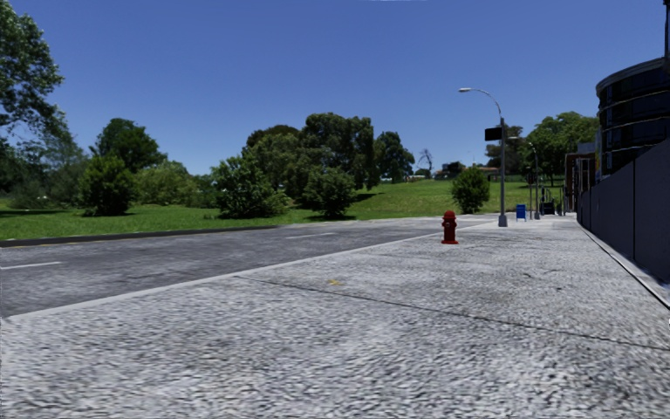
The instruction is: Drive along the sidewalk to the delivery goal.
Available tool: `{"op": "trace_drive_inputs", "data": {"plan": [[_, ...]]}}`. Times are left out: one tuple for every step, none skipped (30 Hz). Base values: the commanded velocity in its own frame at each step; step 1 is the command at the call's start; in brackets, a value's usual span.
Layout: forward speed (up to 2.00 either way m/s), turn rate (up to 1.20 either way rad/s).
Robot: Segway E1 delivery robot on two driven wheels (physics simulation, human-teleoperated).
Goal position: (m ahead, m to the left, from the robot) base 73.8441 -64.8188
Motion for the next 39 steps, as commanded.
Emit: {"op": "trace_drive_inputs", "data": {"plan": [[2.0,-0.54],[2.0,-0.54],[2.0,-0.54],[2.0,-0.54],[2.0,-0.54],[2.0,-0.54],[2.0,-0.54],[2.0,-0.54],[2.0,-0.54],[2.0,-0.54],[2.0,-0.54],[2.0,-0.54],[2.0,-0.54],[2.0,-0.54],[2.0,-0.54],[2.0,-0.54],[2.0,-0.54],[2.0,-0.54],[2.0,-0.54],[2.0,-0.54],[2.0,-0.54],[2.0,-0.54],[2.0,-0.54],[2.0,-0.54],[2.0,-0.54],[2.0,-0.54],[2.0,-0.54],[2.0,-0.54],[2.0,-0.54],[2.0,-0.54],[2.0,-0.54],[2.0,-0.54],[2.0,-0.54],[2.0,-0.54],[2.0,-0.54],[2.0,-0.54],[2.0,-0.54],[2.0,-0.54],[2.0,-0.54]]}}
